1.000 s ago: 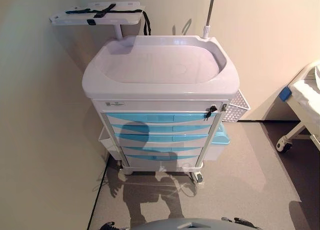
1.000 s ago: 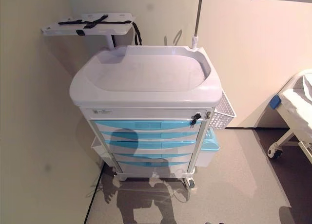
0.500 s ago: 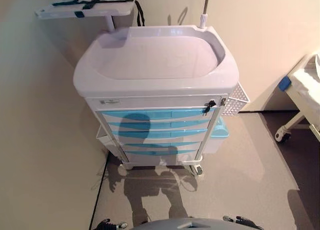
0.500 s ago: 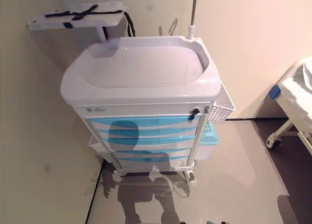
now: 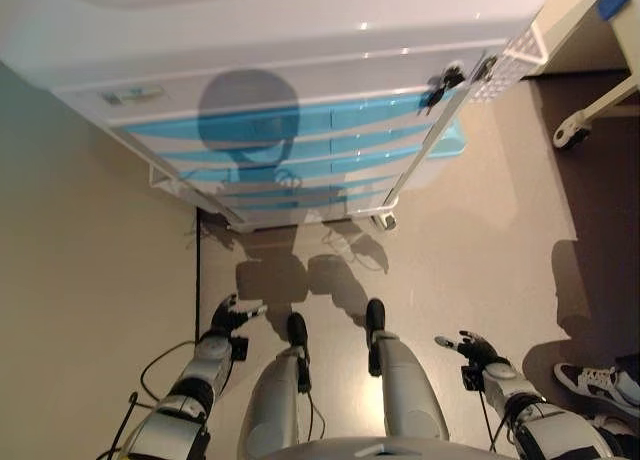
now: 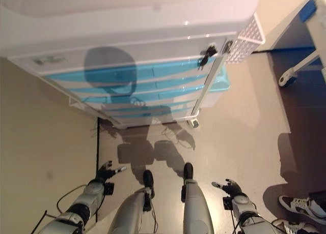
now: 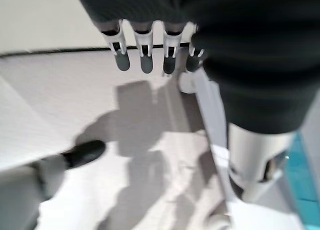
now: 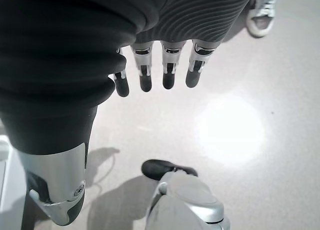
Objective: Open the drawer and pick up the medicine
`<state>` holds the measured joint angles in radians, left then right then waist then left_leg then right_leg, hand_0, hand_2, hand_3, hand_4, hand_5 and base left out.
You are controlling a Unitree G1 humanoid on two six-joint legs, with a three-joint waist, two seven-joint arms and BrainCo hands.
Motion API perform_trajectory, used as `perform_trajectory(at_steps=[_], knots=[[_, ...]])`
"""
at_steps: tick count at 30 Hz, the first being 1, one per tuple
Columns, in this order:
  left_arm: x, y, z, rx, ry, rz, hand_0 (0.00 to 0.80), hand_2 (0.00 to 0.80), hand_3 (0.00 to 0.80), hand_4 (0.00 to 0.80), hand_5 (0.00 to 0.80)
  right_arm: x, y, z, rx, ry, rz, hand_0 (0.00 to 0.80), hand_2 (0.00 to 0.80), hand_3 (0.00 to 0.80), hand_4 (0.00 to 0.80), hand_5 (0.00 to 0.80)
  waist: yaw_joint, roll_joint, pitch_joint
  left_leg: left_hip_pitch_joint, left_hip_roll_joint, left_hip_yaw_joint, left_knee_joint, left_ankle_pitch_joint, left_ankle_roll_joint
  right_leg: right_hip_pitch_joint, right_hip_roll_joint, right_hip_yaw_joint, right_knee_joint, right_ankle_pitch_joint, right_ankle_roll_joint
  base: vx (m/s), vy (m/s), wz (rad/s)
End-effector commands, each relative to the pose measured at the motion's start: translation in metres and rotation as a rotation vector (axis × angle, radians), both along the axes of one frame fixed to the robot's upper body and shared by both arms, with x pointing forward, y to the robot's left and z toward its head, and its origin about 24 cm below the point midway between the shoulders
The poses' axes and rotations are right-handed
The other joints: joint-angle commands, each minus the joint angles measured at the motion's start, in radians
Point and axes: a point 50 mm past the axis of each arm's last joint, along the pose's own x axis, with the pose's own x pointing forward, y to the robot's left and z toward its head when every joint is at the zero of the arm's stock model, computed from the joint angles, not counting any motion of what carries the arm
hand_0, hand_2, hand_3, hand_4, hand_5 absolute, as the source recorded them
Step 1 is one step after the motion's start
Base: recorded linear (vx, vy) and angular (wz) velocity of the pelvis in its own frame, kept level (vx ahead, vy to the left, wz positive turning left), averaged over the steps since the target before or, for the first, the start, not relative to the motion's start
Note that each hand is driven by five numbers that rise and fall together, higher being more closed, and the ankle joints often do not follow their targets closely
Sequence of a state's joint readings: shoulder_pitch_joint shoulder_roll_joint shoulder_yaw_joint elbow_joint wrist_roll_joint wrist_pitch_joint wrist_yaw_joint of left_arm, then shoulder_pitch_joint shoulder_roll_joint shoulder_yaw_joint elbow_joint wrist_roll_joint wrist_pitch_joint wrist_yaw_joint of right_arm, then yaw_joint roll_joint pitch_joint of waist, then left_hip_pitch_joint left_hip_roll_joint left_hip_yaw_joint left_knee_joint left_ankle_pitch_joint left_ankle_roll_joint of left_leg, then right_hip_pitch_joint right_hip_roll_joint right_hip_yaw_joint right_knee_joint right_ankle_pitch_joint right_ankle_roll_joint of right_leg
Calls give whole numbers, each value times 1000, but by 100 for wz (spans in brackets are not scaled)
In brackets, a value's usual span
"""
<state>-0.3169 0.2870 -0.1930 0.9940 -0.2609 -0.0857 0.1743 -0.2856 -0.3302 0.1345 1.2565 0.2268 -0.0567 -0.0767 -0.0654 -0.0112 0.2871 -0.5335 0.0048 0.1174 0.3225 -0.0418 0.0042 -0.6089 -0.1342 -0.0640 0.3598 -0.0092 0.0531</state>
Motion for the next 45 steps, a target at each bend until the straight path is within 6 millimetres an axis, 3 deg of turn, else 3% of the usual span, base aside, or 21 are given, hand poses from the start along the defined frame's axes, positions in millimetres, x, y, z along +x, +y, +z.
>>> perform_trajectory(at_steps=[1,2,3,5,6,7,9,11,15,19,22,28,32,40,45], knots=[[4,6,13,-42,-115,61,0,0,0,0,0,-6,-8,1,-42,-25,2,0,0,0,0,0,-18,-14,-74,-86,-29,-40,63,-32,8,-19,-14,-11,0,10,45,-108,-19,11],[4,6,13,-42,-115,61,0,0,0,0,0,-6,-8,1,-42,-25,2,0,0,0,0,0,-18,-14,-75,-87,-29,-40,64,-32,8,-20,-14,-11,0,10,45,-3,-15,13],[19,1,31,-77,-209,47,0,0,0,0,0,-3,-9,4,-47,-42,-1,0,0,0,0,0,-17,-10,-73,-117,-30,-54,94,-64,3,-44,-14,-11,29,-18,48,-4,-5,17],[33,-5,52,-137,-314,42,0,0,0,0,0,2,-9,7,-49,-59,6,0,0,0,0,0,-15,-9,-72,-161,-30,-61,117,-66,4,-89,-16,-14,55,-20,46,-43,5,21],[33,-5,52,-137,-314,42,0,0,0,0,0,2,-9,7,-49,-59,6,0,0,0,0,0,-15,-8,-73,-163,-30,-61,118,-66,4,-91,-16,-14,56,-20,46,-61,20,22],[42,-11,68,-166,-387,27,0,0,0,0,0,6,-9,9,-53,-66,12,0,0,0,0,0,-13,-8,-74,-195,-30,-63,136,-68,5,-124,-18,-13,75,-26,46,-53,23,16],[46,-13,76,-188,-425,22,0,0,0,0,0,7,-10,10,-55,-69,12,0,0,0,0,0,-10,-8,-73,-211,-32,-62,146,-71,6,-139,-21,-13,89,-28,46,-50,23,12],[59,-26,102,-274,-537,-8,0,0,0,0,0,11,-10,13,-57,-77,14,0,0,0,0,0,-7,-5,-73,-251,-34,-68,173,-78,8,-177,-32,-17,122,-39,46,-39,25,8],[71,-41,130,-389,-642,-53,0,0,0,0,0,17,-9,16,-54,-91,22,0,0,0,0,0,-8,0,-74,-290,-38,-66,196,-85,10,-220,-35,-13,146,-39,46,-23,30,8],[75,-47,139,-474,-670,-67,0,0,0,0,0,19,-7,16,-46,-98,34,0,0,0,0,0,-11,1,-82,-304,-36,-63,205,-88,12,-238,-33,-10,150,-39,47,-7,31,-1],[85,-74,153,-797,-712,-39,0,0,0,0,0,18,-1,13,-33,-83,62,0,0,0,0,0,-28,-3,-108,-323,-34,-61,208,-94,15,-264,-25,0,148,-38,46,12,25,-7],[95,-99,174,-989,-739,-71,0,0,0,0,0,17,5,11,-30,-68,93,0,0,0,0,0,-51,-7,-136,-331,-25,-52,203,-97,17,-279,-18,12,139,-33,51,20,22,-11],[102,-104,181,-1040,-749,-58,0,0,0,0,0,17,6,10,-26,-66,98,0,0,0,0,0,-63,-11,-147,-330,-23,-52,195,-98,16,-280,-18,13,134,-30,53,18,-3,-11],[109,-133,202,-1235,-744,-120,0,0,0,0,0,17,9,9,-19,-55,116,0,0,0,0,0,-80,-15,-157,-333,-19,-53,174,-91,14,-283,-15,14,111,-15,58,5,-1,-1],[111,-139,229,-1284,-825,-180,0,0,0,0,0,16,12,7,-1,-45,131,0,0,0,0,0,-81,-15,-167,-335,-21,-56,165,-89,15,-286,-14,13,104,-10,61,0,0,0]])
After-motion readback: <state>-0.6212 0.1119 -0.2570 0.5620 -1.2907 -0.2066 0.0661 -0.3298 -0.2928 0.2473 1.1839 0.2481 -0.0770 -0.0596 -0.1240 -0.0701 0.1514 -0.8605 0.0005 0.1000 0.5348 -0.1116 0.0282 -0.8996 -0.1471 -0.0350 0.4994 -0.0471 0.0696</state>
